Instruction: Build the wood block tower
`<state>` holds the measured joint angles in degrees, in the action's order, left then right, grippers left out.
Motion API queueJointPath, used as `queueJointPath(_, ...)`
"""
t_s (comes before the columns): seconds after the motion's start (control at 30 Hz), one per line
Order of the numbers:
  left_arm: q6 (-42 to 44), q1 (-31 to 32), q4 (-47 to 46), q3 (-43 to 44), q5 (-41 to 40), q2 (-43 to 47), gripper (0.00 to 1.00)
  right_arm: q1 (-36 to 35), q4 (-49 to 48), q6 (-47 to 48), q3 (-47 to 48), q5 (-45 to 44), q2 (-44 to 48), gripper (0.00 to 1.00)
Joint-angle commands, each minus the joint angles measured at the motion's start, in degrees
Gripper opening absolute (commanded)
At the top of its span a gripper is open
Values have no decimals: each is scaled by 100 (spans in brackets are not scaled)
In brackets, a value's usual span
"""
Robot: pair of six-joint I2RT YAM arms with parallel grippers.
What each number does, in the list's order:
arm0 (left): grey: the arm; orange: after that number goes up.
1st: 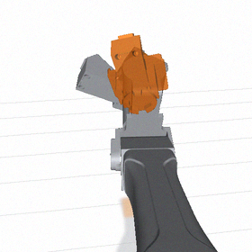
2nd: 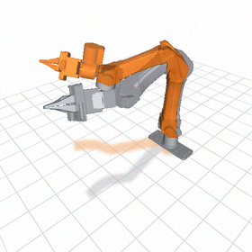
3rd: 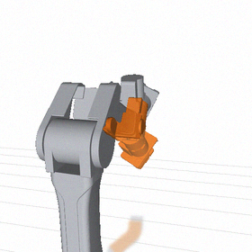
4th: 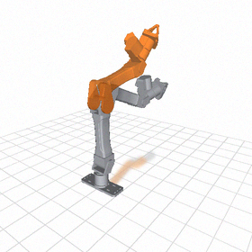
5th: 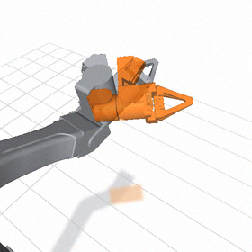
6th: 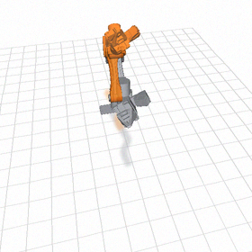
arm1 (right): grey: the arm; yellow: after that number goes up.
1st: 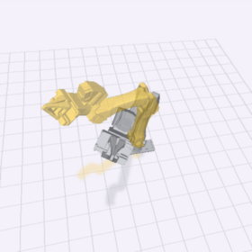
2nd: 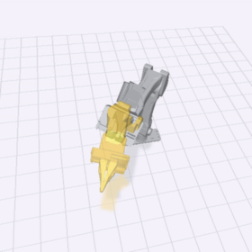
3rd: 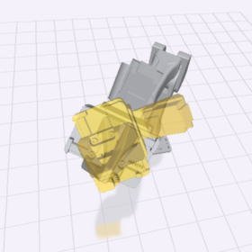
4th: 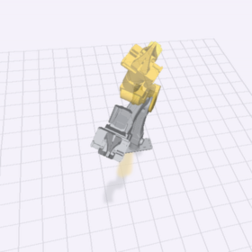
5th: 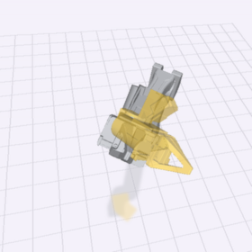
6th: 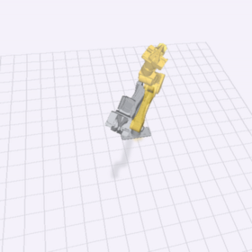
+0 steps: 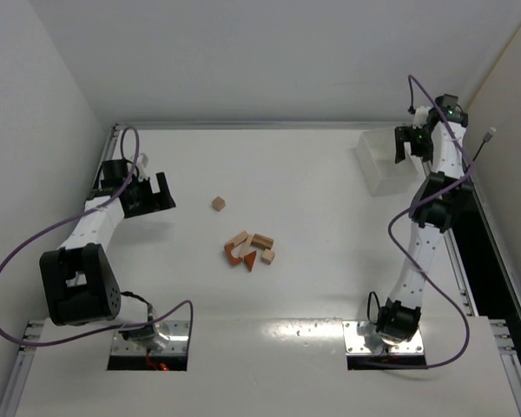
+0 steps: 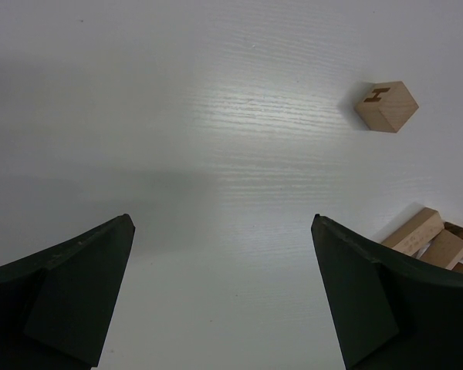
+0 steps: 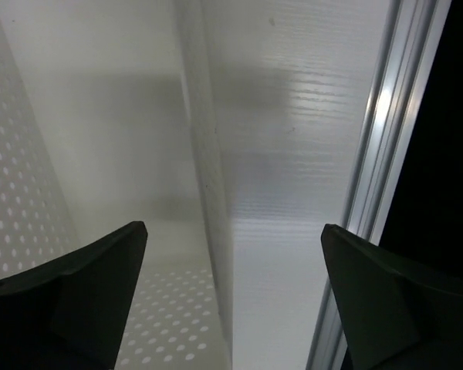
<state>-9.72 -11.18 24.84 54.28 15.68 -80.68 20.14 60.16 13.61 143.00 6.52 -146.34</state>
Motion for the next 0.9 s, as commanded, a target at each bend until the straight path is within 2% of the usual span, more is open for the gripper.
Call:
queueJointPath(0.0,40,46,-23,83,67,18,100,-107,48,238,167,437,377,97)
queueJointPath(0.13,40,46,-76,-110,128,140,100,-168,-4,239,-184,727,1061,99)
queueJointPath(0.2,-13,46,-137,-180,180,202,100,-168,-91,239,-701,1059,1501,99)
queueJointPath(0.23,-13,46,-190,-259,181,272,100,-168,-249,239,-1069,1201,1799,99)
queueJointPath(0.27,-13,46,-190,-312,250,333,100,-168,-903,239,-2473,1498,2516,99)
queueJointPath(0.3,-65,46,-190,-313,251,334,100,-168,-910,239,-2487,1579,2897,99)
queueJointPath(0.37,-66,46,-252,-313,313,395,100,-238,-1251,301,-3666,1798,3835,99)
queueJointPath(0.47,-66,46,-252,-313,383,396,100,-361,-1305,230,-4796,2089,4604,99)
queueJointPath(0.6,-66,46,-252,-374,584,396,100,-993,-1488,169,-5983,2099,5676,99)
queueJointPath(0.67,-5,125,-252,-374,585,396,100,-1669,-1708,116,-6695,1723,6228,99)
queueJointPath(0.73,144,414,-252,-374,532,396,100,-2475,-1902,116,-7178,1397,6494,99)
queueJointPath(0.87,470,1213,-85,-173,112,510,100,-3507,-2017,422,-7567,728,6663,99)
